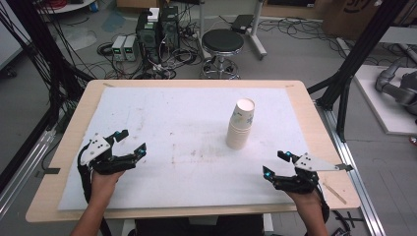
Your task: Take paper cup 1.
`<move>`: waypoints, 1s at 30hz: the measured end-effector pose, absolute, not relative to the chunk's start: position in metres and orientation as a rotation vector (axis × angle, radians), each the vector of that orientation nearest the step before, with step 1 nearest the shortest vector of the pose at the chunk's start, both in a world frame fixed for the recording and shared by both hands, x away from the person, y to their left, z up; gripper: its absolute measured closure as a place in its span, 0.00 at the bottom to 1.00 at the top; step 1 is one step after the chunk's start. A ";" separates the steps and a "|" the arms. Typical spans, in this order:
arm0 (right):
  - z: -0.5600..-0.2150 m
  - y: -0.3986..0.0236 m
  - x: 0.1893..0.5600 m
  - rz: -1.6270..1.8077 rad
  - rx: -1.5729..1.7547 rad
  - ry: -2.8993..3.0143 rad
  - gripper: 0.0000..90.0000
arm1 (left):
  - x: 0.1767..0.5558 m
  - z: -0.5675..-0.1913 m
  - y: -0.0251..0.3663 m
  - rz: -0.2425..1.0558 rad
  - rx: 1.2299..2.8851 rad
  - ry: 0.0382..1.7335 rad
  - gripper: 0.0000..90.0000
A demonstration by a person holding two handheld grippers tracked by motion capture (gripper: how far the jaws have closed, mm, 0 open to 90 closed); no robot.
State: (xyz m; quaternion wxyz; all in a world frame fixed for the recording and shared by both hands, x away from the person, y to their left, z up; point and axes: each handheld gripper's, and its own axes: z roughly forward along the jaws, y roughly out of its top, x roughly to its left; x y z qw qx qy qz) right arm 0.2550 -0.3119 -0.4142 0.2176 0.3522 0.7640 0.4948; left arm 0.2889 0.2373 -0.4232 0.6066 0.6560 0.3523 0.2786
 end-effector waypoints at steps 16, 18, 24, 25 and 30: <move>-0.416 -0.313 0.259 1.385 0.983 2.122 0.23 | 0.293 -0.428 0.237 0.659 1.530 0.832 0.16; -0.416 -0.312 0.258 1.383 0.981 2.125 0.23 | 0.293 -0.428 0.238 0.651 1.521 0.832 0.16; -0.414 -0.310 0.257 1.384 0.984 2.126 0.23 | 0.289 -0.425 0.239 0.644 1.524 0.816 0.16; -0.414 -0.310 0.257 1.384 0.984 2.126 0.23 | 0.289 -0.425 0.239 0.644 1.524 0.816 0.16; -0.408 -0.299 0.258 1.391 0.956 2.136 0.23 | 0.288 -0.425 0.237 0.630 1.542 0.822 0.16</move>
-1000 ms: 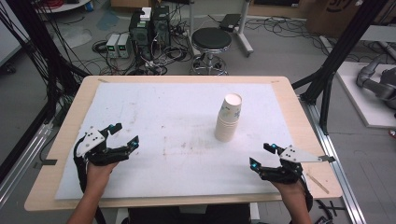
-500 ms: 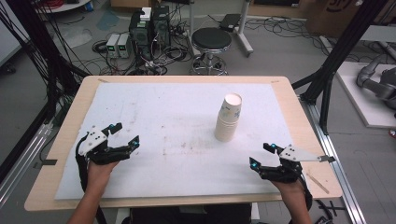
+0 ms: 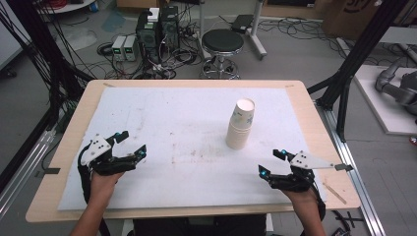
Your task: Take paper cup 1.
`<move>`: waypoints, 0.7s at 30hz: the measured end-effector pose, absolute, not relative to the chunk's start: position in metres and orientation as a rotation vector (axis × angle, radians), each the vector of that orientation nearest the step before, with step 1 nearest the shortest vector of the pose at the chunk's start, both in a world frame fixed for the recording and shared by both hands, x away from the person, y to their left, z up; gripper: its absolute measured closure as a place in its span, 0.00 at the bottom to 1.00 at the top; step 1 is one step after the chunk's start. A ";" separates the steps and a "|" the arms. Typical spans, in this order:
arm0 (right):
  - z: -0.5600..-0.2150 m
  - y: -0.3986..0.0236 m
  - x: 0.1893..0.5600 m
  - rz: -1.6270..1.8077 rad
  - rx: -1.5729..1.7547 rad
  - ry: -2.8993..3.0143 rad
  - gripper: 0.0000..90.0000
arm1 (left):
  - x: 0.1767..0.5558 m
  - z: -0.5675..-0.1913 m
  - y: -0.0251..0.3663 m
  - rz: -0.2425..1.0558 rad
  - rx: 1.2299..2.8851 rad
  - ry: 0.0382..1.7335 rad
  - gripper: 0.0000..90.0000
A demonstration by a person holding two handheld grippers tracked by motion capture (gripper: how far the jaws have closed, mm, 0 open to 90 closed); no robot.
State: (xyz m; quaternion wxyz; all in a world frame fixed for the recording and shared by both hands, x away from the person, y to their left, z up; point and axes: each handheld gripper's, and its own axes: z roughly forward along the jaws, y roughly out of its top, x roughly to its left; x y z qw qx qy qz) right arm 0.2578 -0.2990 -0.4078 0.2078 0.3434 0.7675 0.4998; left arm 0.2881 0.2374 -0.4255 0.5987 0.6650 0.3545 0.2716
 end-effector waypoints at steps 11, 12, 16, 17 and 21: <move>-0.393 -0.289 0.262 1.414 0.920 2.147 0.23 | 0.288 -0.426 0.232 0.591 1.559 0.805 0.16; -0.389 -0.287 0.263 1.416 0.914 2.147 0.23 | 0.288 -0.426 0.231 0.585 1.556 0.802 0.16; -0.381 -0.283 0.266 1.409 0.894 2.150 0.23 | 0.288 -0.426 0.232 0.582 1.549 0.800 0.16; -0.375 -0.281 0.269 1.403 0.885 2.156 0.23 | 0.288 -0.426 0.232 0.580 1.545 0.801 0.16; -0.364 -0.277 0.275 1.394 0.863 2.166 0.23 | 0.288 -0.426 0.231 0.568 1.551 0.792 0.16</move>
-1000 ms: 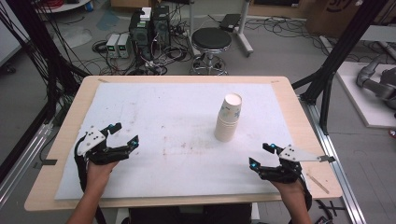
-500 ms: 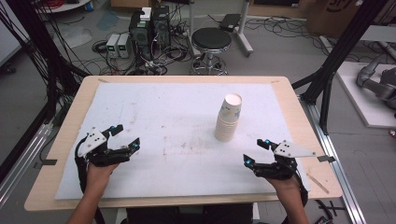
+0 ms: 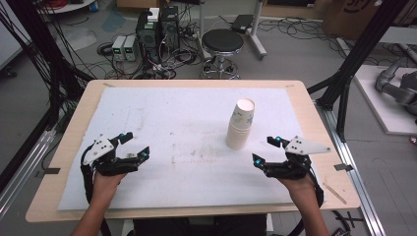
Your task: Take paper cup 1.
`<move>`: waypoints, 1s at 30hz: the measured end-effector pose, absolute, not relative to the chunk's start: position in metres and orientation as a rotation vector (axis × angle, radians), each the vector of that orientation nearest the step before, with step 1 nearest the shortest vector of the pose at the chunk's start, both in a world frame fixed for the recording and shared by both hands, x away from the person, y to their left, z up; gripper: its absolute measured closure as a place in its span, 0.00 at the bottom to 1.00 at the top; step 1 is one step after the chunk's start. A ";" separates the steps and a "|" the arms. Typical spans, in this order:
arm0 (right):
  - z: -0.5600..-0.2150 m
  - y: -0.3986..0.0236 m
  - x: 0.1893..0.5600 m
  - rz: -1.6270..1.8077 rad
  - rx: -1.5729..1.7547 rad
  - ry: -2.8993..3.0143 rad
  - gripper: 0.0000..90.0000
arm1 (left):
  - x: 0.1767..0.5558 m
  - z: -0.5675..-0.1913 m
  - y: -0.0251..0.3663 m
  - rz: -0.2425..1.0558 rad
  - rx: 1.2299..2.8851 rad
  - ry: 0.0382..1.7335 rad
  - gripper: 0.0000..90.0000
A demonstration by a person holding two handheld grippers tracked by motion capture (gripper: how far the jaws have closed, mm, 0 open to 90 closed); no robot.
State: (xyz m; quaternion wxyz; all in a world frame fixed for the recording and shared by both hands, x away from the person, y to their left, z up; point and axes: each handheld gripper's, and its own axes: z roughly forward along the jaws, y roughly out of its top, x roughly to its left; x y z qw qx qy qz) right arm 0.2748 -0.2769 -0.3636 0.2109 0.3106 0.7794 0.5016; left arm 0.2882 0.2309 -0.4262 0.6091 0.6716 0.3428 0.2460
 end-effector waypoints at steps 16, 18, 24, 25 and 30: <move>-0.330 -0.258 0.318 1.310 0.902 2.197 0.23 | 0.289 -0.430 0.227 0.544 1.575 0.792 0.17; -0.327 -0.256 0.325 1.296 0.913 2.207 0.23 | 0.289 -0.430 0.227 0.545 1.575 0.790 0.17; -0.318 -0.250 0.347 1.242 0.934 2.221 0.23 | 0.289 -0.431 0.228 0.542 1.574 0.792 0.17; -0.318 -0.250 0.347 1.242 0.934 2.221 0.23 | 0.289 -0.431 0.228 0.541 1.573 0.792 0.17; -0.314 -0.246 0.362 1.238 0.962 2.242 0.23 | 0.290 -0.431 0.227 0.534 1.568 0.793 0.17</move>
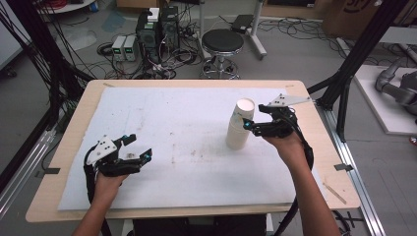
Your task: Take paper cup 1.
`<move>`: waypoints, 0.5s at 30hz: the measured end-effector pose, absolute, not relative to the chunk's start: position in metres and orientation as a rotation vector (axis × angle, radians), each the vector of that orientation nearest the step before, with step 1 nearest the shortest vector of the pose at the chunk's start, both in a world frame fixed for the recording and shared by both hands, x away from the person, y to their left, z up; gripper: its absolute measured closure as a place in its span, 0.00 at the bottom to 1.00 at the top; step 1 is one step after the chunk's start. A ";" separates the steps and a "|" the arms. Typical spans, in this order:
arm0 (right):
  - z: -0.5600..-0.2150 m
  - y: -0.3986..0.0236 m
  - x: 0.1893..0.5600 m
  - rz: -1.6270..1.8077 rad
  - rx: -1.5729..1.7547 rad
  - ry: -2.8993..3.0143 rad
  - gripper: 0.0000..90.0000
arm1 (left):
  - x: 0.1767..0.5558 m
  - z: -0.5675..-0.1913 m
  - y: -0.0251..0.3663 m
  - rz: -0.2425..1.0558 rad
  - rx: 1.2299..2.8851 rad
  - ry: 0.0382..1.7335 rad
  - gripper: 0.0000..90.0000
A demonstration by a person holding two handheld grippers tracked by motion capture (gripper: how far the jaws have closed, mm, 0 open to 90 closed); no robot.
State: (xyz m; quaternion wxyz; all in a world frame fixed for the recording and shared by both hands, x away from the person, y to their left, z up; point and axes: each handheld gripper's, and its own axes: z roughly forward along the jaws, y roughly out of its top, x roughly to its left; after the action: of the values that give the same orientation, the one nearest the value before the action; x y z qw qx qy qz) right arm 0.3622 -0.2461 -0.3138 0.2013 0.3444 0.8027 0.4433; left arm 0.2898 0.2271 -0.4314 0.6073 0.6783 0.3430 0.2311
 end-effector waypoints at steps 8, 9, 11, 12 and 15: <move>-0.311 -0.238 0.378 1.210 0.982 2.280 0.23 | 0.291 -0.431 0.228 0.536 1.566 0.795 0.17; -0.311 -0.236 0.380 1.204 0.982 2.285 0.23 | 0.291 -0.432 0.228 0.535 1.564 0.795 0.17; -0.312 -0.234 0.384 1.200 0.988 2.297 0.23 | 0.292 -0.432 0.228 0.534 1.565 0.797 0.17; -0.312 -0.232 0.385 1.194 0.983 2.303 0.23 | 0.292 -0.432 0.228 0.533 1.565 0.797 0.17; -0.314 -0.227 0.393 1.176 0.990 2.324 0.23 | 0.292 -0.432 0.228 0.530 1.568 0.797 0.17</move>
State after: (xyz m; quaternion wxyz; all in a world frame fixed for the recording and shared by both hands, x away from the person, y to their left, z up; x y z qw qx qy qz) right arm 0.3928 -0.2267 -0.3140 0.1767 0.3498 0.8210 0.4153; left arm 0.2919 0.2282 -0.4322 0.6071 0.6782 0.3446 0.2293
